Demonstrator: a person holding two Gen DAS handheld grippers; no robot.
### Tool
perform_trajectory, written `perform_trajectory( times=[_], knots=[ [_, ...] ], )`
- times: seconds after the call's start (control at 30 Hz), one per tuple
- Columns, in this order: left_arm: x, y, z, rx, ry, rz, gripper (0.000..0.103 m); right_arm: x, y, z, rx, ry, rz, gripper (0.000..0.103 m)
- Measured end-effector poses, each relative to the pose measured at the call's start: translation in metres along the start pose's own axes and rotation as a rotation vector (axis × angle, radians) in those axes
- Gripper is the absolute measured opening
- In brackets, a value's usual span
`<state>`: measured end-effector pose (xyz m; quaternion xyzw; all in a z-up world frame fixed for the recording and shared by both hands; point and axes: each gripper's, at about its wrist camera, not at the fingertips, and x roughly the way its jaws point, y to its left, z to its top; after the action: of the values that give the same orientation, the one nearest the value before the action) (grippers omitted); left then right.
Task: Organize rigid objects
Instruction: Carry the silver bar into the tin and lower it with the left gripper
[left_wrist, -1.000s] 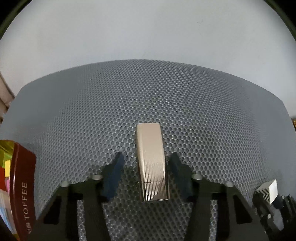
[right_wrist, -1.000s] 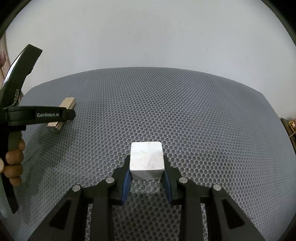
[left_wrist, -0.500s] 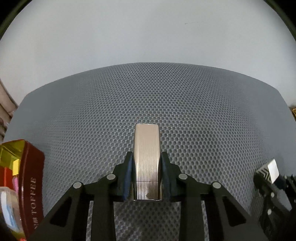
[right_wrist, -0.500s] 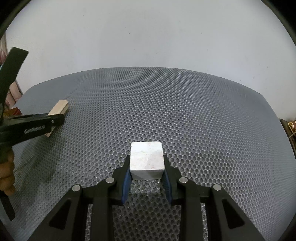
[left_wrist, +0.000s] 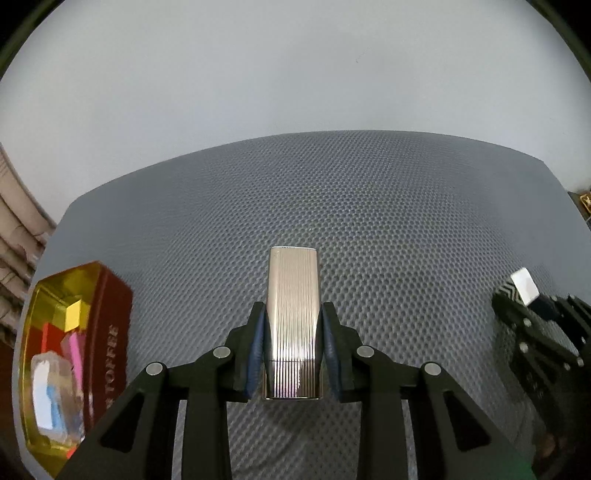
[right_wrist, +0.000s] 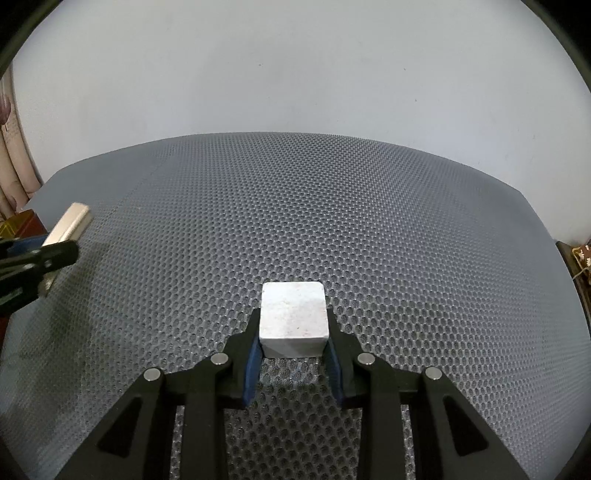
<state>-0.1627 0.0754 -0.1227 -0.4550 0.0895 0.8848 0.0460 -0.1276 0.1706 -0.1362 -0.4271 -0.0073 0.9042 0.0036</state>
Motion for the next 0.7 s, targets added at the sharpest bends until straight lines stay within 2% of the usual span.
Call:
perform_trajectory(
  times=[0.13,0.37,0.47,0.7],
  knots=[
    [-0.016,0.005,-0.008,0.007,-0.007,0.009,0.026,-0.011,0.004,-0.003,-0.004,0.0,-0.005,0.031],
    [-0.051,0.027,-0.028,-0.019,-0.025,0.023,0.026,-0.003,0.002,0.001,-0.006,0.001,-0.006,0.031],
    [-0.043,0.047,-0.021,-0.031,-0.029,0.044,0.026,-0.003,0.002,0.001,-0.006,0.001,-0.007,0.031],
    [-0.052,0.083,-0.029,-0.101,-0.026,0.089,0.026,-0.003,-0.001,0.002,-0.012,0.001,-0.014,0.031]
  ],
)
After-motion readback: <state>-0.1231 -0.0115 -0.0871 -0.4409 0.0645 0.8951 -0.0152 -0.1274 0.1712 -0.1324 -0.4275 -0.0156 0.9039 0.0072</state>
